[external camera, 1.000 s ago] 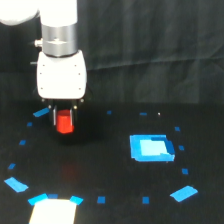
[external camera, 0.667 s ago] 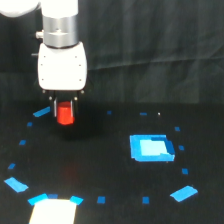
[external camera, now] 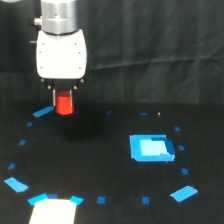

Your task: Pick up the red object from the table

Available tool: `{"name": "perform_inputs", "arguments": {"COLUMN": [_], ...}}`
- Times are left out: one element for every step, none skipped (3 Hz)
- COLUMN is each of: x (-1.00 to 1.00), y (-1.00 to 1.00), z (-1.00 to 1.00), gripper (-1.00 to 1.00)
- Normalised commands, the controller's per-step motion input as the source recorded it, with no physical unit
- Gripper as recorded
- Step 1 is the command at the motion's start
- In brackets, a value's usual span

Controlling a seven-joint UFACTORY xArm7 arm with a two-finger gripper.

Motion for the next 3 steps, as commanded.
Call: {"name": "perform_inputs", "arguments": {"x": [0.42,0.37,-0.08], "y": [-0.30,0.12,0.29], "z": [0.38,0.82,0.05], "gripper": [-1.00,-1.00,-1.00]}}
